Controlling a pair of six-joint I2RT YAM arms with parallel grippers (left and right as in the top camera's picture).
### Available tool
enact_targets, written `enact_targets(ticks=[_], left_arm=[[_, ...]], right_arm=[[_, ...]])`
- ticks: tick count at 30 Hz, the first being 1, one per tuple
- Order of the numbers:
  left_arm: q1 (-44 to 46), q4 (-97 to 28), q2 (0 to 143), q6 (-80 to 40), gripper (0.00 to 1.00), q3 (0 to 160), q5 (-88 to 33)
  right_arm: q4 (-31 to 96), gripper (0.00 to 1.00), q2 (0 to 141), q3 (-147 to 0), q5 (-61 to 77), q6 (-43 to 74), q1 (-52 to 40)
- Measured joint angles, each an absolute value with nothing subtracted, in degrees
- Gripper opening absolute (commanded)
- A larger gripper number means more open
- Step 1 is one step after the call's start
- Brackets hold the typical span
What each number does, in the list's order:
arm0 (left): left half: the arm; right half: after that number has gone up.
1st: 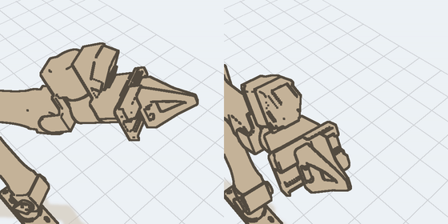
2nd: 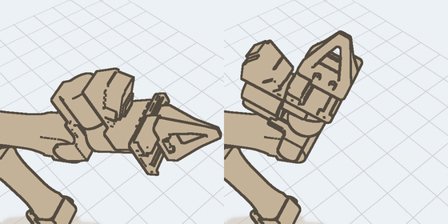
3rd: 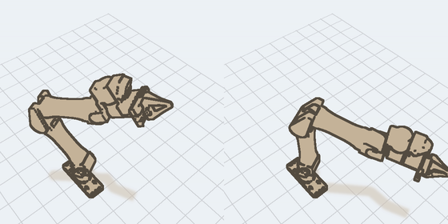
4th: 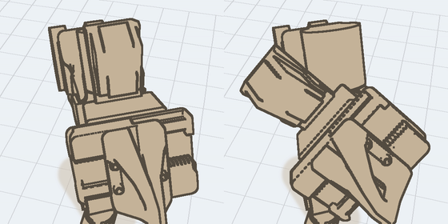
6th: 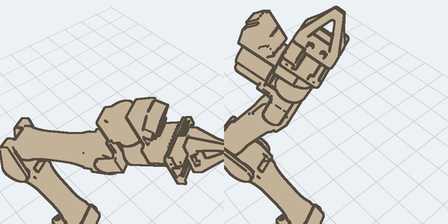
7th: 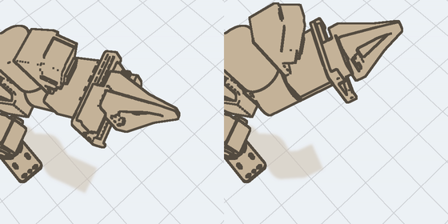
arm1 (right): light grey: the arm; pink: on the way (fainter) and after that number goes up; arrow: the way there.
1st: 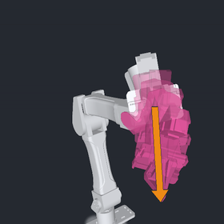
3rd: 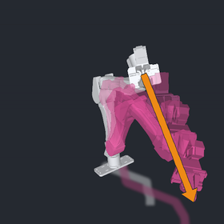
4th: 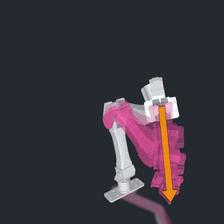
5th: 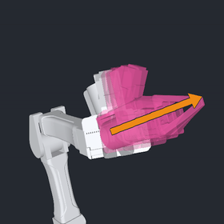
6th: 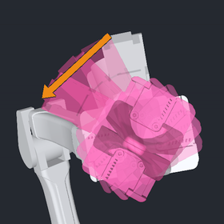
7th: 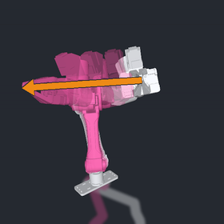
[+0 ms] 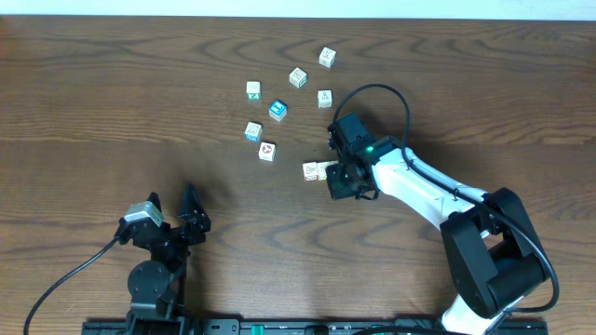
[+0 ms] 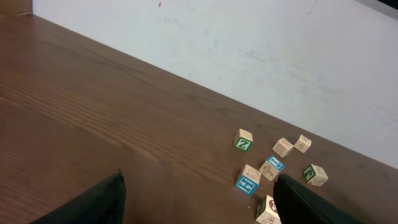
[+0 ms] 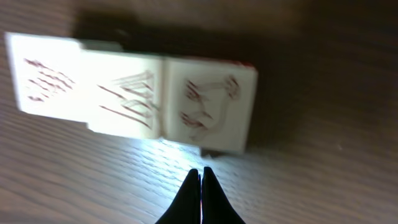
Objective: Lift 5 blocks
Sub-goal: 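Push the block against the pair to form a row, open right gripper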
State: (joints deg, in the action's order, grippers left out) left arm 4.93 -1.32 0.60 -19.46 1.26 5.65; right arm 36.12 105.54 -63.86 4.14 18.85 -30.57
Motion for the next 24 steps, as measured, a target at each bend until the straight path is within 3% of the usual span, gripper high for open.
enact_targets(ticks=[12, 24], left_arm=[[4.9, -1.3, 0.6, -19.5, 0.77, 1.3, 5.7], [4.9, -1.3, 0.6, -19.5, 0.76, 1.3, 5.7]], right_arm=[[34.8, 0.01, 105.5, -63.6, -3.1, 21.6, -28.4], [31.0, 0.01, 105.5, -63.6, -1.1, 21.7, -27.7]])
